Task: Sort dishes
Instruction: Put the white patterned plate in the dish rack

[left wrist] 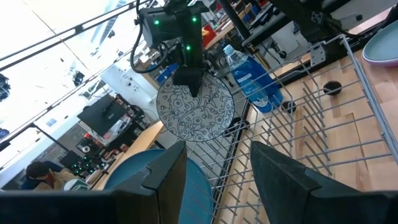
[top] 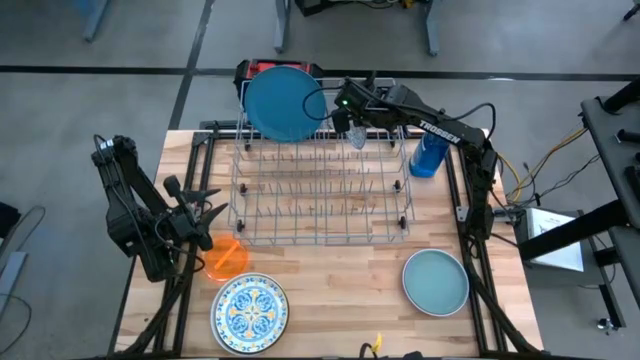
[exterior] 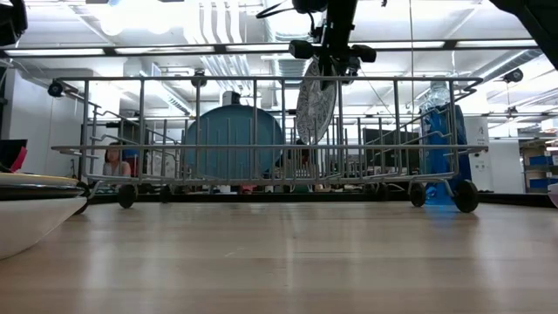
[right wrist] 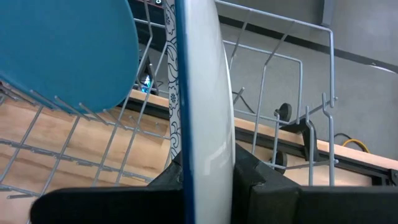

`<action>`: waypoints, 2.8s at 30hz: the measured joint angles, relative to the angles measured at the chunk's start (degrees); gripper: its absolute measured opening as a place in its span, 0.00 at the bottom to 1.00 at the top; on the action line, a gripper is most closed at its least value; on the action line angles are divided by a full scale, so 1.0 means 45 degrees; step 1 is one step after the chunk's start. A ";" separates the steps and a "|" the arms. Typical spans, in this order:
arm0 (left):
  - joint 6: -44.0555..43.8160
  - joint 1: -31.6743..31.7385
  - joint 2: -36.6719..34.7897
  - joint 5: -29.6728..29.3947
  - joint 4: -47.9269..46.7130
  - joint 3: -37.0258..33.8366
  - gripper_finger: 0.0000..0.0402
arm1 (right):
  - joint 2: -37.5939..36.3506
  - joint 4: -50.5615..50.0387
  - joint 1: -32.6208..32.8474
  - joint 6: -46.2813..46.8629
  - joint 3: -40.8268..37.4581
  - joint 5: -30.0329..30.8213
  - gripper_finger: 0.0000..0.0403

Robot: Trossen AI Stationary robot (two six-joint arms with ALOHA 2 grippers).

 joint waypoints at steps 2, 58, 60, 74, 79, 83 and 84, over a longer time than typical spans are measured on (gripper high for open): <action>0.0000 0.0000 0.0000 0.0000 0.0000 0.0000 0.42 | 0.0005 0.0000 0.0002 0.0003 0.0000 -0.0005 0.06; 0.0000 -0.0001 0.0000 -0.0099 0.0039 0.0000 0.42 | 0.0010 0.3143 -0.0019 0.0477 -0.3486 -0.0769 0.06; 0.0000 0.0000 0.0000 -0.0102 0.0039 0.0000 0.42 | 0.0000 0.3194 -0.0022 0.0505 -0.3568 -0.0784 0.06; 0.0000 0.0000 0.0000 -0.0100 0.0039 0.0000 0.42 | -0.0010 0.3415 0.0031 0.0192 -0.3633 -0.1252 0.17; 0.0000 0.0000 0.0000 -0.0097 0.0039 0.0000 0.42 | -0.0010 0.3513 0.0026 0.0107 -0.3633 -0.1237 0.20; 0.0000 -0.0003 0.0000 -0.0097 0.0039 0.0000 0.42 | -0.0010 0.3542 0.0023 0.0064 -0.3633 -0.1158 0.18; 0.0000 -0.0004 0.0000 -0.0097 0.0039 0.0000 0.42 | -0.0021 0.3558 0.0015 0.0064 -0.3633 -0.1144 0.18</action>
